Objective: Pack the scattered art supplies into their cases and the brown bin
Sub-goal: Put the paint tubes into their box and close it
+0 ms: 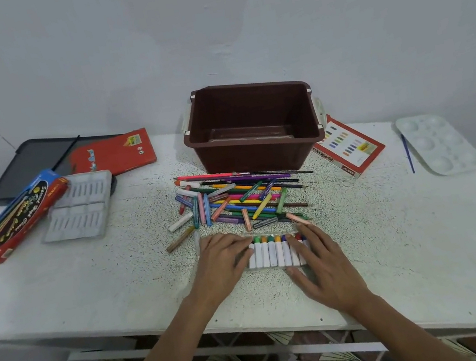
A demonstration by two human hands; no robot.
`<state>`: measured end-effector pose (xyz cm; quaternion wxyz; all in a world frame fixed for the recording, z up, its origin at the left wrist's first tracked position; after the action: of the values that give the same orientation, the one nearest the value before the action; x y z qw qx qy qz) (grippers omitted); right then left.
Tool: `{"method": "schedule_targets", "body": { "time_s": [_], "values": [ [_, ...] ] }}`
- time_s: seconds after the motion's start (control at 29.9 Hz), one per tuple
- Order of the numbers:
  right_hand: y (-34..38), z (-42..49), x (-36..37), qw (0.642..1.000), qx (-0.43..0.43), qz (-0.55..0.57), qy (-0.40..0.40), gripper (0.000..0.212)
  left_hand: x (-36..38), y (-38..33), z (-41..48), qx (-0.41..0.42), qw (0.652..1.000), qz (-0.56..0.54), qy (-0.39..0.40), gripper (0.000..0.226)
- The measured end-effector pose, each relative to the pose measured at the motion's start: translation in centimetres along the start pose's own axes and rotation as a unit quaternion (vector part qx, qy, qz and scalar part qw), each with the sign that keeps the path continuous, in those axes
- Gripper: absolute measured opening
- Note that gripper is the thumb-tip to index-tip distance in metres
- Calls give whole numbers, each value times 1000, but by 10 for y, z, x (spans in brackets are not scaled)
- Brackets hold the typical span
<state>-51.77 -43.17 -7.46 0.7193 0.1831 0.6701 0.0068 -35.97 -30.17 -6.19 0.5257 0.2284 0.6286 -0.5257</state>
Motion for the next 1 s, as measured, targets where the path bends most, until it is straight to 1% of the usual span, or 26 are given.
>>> {"method": "schedule_targets", "body": {
  "time_s": [0.1,0.2,0.3,0.4,0.47,0.53,0.67,0.77,0.87,0.94,1.0],
  "values": [
    [0,0,-1,1000,2,-1,1,61,-3,0,-1,-2,1000,-15,-14,39],
    [1,1,-1,1000,3,-6,6,61,-14,9,-3,-18,998,-37,-50,32],
    [0,1,-1,1000,9,-5,10,61,-36,30,-4,-83,990,-38,-106,18],
    [-3,0,1,1000,16,-5,19,61,-59,56,-3,-157,977,6,-142,17],
    [-3,0,1,1000,17,-4,20,62,-68,78,-3,-199,971,22,-134,17],
    [-2,1,2,1000,18,-2,22,62,-70,95,-1,-226,969,31,-97,21],
    [0,1,1,1000,16,0,22,62,-73,104,4,-234,970,30,-49,23],
    [0,2,1,1000,18,0,24,62,-75,111,6,-232,972,14,-35,22],
    [0,2,1,999,20,0,27,62,-75,116,9,-235,971,23,-22,20],
    [0,1,1,999,20,0,28,62,-78,116,9,-239,970,17,-28,22],
    [0,1,0,999,21,0,26,62,-82,112,6,-241,969,-31,-49,30]
  ]
}}
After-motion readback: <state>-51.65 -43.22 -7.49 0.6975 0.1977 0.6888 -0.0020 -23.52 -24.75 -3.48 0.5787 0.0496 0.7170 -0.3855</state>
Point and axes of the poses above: each hand's wrist, its own z-axis towards the middle knuckle, its own x-axis out of the palm, y = z × x, the point moved 8 cm from there along z, towards the middle knuckle, and after that the axes turned 13 degrees about y, right-handed, at the moved point
